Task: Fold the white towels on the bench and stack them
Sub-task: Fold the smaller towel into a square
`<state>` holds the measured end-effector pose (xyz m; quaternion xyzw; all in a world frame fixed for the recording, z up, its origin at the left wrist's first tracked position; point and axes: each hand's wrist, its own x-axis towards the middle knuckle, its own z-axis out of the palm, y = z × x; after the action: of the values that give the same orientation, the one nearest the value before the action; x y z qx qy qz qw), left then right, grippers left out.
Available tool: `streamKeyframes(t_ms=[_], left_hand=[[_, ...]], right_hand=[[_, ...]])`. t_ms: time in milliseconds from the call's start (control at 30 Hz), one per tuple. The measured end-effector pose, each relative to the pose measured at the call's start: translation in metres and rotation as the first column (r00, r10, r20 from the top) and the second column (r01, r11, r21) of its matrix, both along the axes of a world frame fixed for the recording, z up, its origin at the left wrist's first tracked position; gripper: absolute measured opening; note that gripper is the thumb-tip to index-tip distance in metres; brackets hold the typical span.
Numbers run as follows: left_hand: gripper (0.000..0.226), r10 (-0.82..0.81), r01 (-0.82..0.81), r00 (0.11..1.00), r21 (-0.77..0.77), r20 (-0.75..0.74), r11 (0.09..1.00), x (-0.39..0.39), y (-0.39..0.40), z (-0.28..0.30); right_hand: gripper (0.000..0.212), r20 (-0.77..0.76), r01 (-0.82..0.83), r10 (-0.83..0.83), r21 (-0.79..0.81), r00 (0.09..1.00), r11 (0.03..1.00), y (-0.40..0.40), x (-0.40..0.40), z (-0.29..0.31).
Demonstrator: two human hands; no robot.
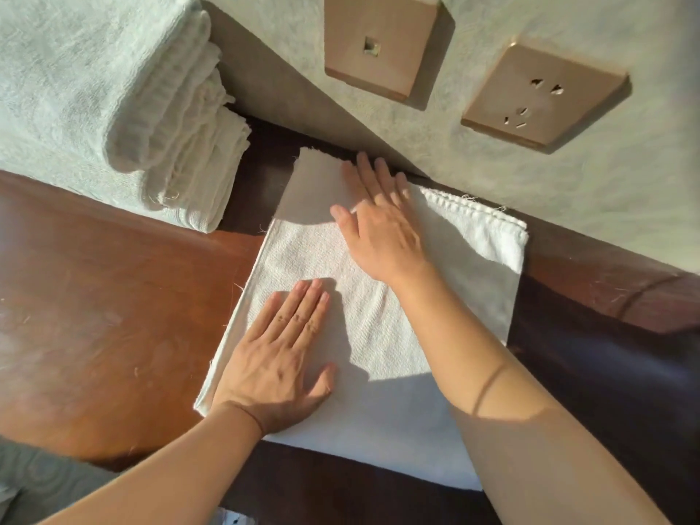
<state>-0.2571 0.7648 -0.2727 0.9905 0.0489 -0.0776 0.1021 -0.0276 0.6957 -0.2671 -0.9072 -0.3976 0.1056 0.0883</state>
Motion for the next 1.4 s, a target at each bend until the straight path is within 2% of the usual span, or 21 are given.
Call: streamKeyframes(t_ms=[100, 167, 233, 267, 400, 467, 533, 633, 700, 800, 867, 967, 1067, 1133, 1233, 1267, 1333, 1400], left_hand=[[0.088, 0.005, -0.005, 1.000, -0.006, -0.010, 1.000, 0.000, -0.001, 0.001], [0.087, 0.009, -0.009, 1.000, -0.007, 0.020, 1.000, 0.000, -0.001, 0.000], [0.085, -0.006, 0.007, 0.999, -0.007, 0.051, 1.000, -0.001, -0.001, -0.001], [0.085, -0.010, 0.012, 0.998, -0.015, 0.068, 1.000, -0.001, 0.000, -0.002], [0.088, 0.008, -0.003, 0.991, -0.033, 0.131, 0.999, 0.001, -0.002, -0.009], [0.089, 0.015, -0.011, 0.990, -0.032, 0.139, 0.999, 0.001, -0.004, -0.009], [0.090, 0.009, -0.007, 0.991, -0.012, 0.134, 1.000, 0.000, -0.003, -0.009], [0.091, -0.001, 0.000, 0.993, 0.009, 0.117, 1.000, -0.001, -0.001, -0.011], [0.090, -0.012, 0.009, 0.992, 0.023, 0.124, 1.000, 0.000, -0.002, -0.012], [0.090, -0.003, -0.001, 0.992, 0.029, 0.123, 1.000, 0.000, -0.001, -0.013], [0.091, 0.001, -0.004, 0.993, 0.029, 0.114, 1.000, 0.000, -0.001, -0.013], [0.092, 0.000, -0.002, 0.993, 0.022, 0.119, 1.000, 0.001, -0.001, -0.011], [0.092, 0.005, -0.007, 0.991, 0.012, 0.131, 1.000, 0.001, -0.003, -0.010], [0.092, 0.003, -0.006, 0.991, 0.020, 0.135, 1.000, 0.001, -0.003, -0.010], [0.092, 0.000, -0.005, 0.990, 0.034, 0.143, 0.999, 0.001, -0.002, -0.012], [0.092, -0.004, -0.001, 0.991, 0.037, 0.136, 0.999, 0.002, -0.003, -0.012], [0.092, 0.002, -0.007, 0.993, 0.038, 0.121, 0.999, 0.001, -0.002, -0.013], [0.092, 0.009, -0.012, 0.992, 0.025, 0.122, 1.000, -0.001, -0.002, -0.013]], right_hand=[[0.064, -0.015, 0.181, -0.180, 0.093, 0.983, 0.979, -0.043, -0.046, 0.004], [0.068, -0.008, 0.200, -0.199, 0.009, 0.980, 0.980, -0.074, -0.068, 0.001], [0.068, 0.062, 0.184, -0.179, -0.086, 0.982, 0.979, -0.100, -0.059, -0.003], [0.068, 0.093, 0.227, -0.217, -0.112, 0.972, 0.967, -0.110, -0.046, -0.004], [0.068, 0.086, 0.520, -0.513, -0.138, 0.854, 0.843, -0.136, 0.006, -0.002], [0.071, 0.089, 0.590, -0.584, -0.081, 0.807, 0.803, -0.135, -0.004, -0.002], [0.074, 0.068, 0.534, -0.532, -0.011, 0.844, 0.845, -0.126, -0.038, -0.002], [0.074, 0.097, 0.405, -0.396, -0.100, 0.913, 0.909, -0.135, -0.071, -0.009], [0.073, 0.091, 0.486, -0.478, -0.112, 0.873, 0.867, -0.151, -0.046, -0.008], [0.073, 0.047, 0.649, -0.649, -0.122, 0.760, 0.751, -0.165, -0.018, 0.003], [0.074, 0.052, 0.669, -0.667, -0.047, 0.743, 0.742, -0.156, -0.039, 0.009], [0.076, 0.016, 0.520, -0.520, 0.014, 0.854, 0.854, -0.128, -0.124, 0.009], [0.076, 0.046, 0.373, -0.370, -0.131, 0.928, 0.919, -0.140, -0.172, -0.003], [0.075, 0.087, 0.466, -0.458, -0.165, 0.885, 0.869, -0.169, -0.158, -0.006], [0.078, 0.128, 0.686, -0.674, -0.169, 0.727, 0.708, -0.202, -0.136, 0.001], [0.078, 0.152, 0.698, -0.681, -0.151, 0.716, 0.700, -0.199, -0.139, 0.003], [0.076, 0.121, 0.623, -0.613, -0.061, 0.781, 0.780, -0.170, -0.161, 0.005], [0.075, 0.070, 0.477, -0.474, -0.022, 0.878, 0.879, -0.140, -0.191, 0.002]])
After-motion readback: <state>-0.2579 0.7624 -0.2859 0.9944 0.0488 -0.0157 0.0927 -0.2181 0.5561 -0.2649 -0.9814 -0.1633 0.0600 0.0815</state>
